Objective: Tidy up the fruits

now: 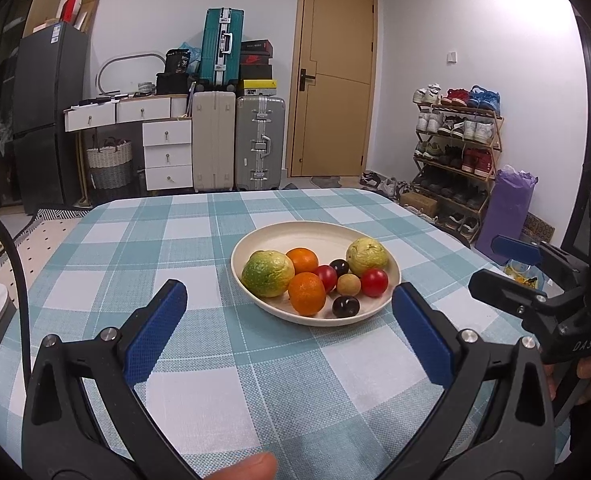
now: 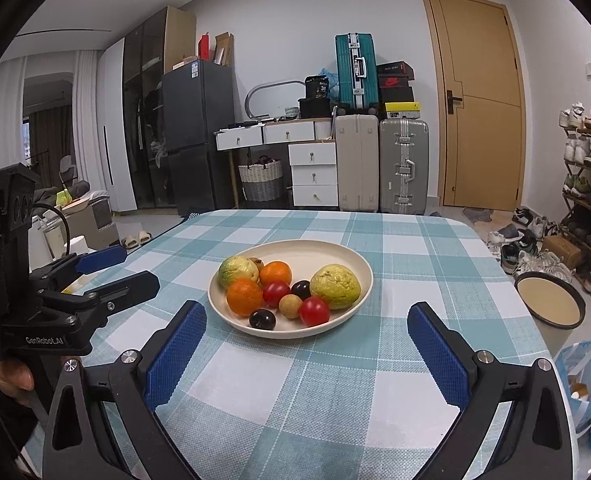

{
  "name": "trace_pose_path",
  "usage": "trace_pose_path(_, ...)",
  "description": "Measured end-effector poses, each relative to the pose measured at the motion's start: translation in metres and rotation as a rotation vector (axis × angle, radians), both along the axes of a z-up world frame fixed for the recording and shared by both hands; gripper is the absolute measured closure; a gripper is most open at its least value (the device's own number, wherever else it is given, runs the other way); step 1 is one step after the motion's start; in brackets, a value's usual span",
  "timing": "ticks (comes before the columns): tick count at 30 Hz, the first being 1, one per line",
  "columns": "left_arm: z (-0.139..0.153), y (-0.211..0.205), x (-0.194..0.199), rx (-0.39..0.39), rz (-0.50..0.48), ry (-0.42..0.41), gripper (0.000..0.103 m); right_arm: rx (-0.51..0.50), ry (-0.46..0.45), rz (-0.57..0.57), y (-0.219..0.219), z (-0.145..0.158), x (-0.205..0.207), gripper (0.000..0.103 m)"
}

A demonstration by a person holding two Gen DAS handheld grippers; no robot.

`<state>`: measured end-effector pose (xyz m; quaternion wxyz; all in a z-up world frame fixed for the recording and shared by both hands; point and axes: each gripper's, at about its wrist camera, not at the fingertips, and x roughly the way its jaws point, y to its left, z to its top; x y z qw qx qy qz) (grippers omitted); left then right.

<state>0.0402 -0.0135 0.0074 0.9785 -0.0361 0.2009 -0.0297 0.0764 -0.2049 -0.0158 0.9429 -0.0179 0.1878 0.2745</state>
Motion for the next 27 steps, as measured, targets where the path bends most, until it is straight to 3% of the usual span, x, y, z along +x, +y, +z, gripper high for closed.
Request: trace_pose_path(27, -0.0018, 0.001, 0.0026, -0.007, 0.004, 0.005, 0.001, 0.001, 0.005, -0.004, -0.001, 0.0003, -0.0009, 0.0)
